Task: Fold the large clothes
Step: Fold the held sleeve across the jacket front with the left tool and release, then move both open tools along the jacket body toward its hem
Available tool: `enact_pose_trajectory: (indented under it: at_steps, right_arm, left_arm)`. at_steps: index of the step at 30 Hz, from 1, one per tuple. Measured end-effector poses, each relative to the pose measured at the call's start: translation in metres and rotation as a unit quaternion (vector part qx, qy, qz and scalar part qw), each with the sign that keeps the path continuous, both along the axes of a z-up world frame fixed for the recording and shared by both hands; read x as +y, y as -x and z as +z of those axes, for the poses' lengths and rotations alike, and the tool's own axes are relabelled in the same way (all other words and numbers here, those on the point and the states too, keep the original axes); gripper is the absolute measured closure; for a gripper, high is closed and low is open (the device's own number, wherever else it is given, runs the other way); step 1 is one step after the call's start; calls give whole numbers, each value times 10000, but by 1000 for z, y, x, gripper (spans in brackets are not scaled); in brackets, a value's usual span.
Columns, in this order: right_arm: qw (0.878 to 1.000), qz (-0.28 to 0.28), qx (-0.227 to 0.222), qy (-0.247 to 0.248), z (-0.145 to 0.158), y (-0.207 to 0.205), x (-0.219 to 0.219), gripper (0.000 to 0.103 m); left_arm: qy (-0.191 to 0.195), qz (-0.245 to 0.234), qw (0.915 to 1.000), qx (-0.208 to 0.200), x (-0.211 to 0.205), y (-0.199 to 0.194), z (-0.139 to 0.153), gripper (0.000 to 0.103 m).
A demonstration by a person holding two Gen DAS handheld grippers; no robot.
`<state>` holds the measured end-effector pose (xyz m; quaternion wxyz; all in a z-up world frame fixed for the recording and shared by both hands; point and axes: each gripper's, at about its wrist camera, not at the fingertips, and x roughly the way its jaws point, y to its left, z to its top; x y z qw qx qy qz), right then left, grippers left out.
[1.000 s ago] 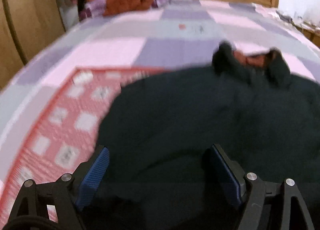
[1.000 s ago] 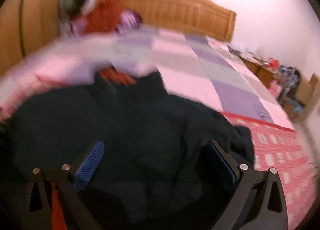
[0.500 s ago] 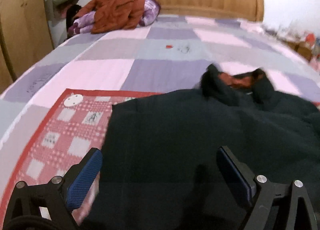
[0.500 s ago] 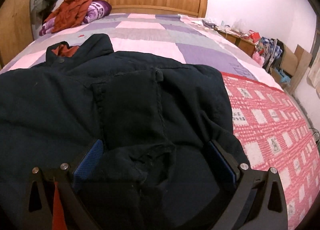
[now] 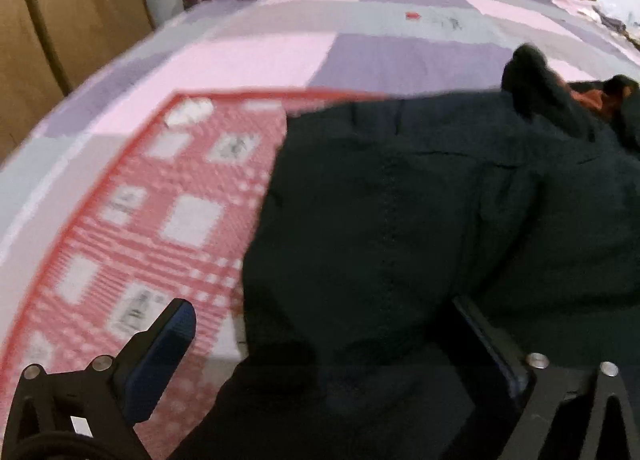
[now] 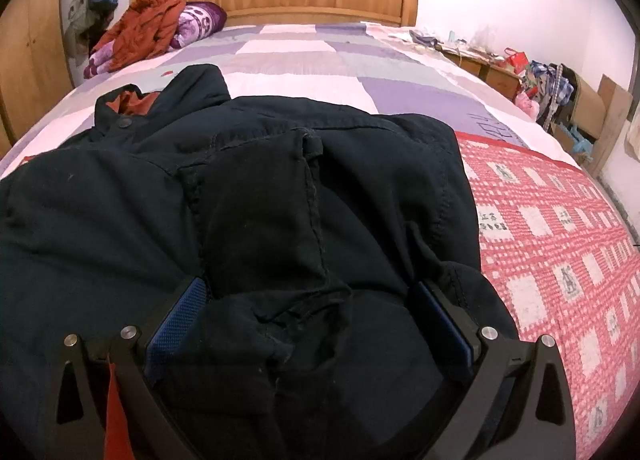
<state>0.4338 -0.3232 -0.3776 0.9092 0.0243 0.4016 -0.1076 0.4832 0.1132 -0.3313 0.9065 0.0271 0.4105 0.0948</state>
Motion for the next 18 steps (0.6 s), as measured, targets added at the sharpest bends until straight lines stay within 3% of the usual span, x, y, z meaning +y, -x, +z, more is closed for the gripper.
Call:
enact_pose_trajectory:
  at_steps: [2, 4, 7, 9, 12, 14, 16, 18]
  right_arm:
    - [9998, -32, 27, 202, 9, 0, 5, 0]
    - [9964, -198, -158, 812, 32, 7, 22, 0]
    - [9902, 29, -1078, 891, 75, 24, 59, 0]
    - [9883, 476, -1307, 624, 90, 17, 88, 0]
    - [9873, 1168, -966, 473, 84, -10, 135, 0]
    - [9859, 1485, -436, 634, 63, -28, 151, 0]
    - [9875, 1290, 196, 887, 34, -45, 129, 0]
    - [9945, 984, 65, 360, 31, -41, 78, 1]
  left_arm:
    - [84, -291, 9988, -381, -11, 13, 19, 3]
    - [222, -757, 9940, -764, -31, 25, 39, 3]
    - [339, -1366, 9868, -797, -64, 21, 49, 2]
    - [341, -1543, 9857, -594, -82, 10, 43, 2]
    - [294, -1324, 9907, -69, -85, -13, 17, 1]
    - [404, -1127, 9927, 174, -69, -23, 1, 0]
    - [262, -1015, 9945, 86, -53, -25, -2, 0]
    - [55, -1006, 9949, 0, -42, -24, -2, 0]
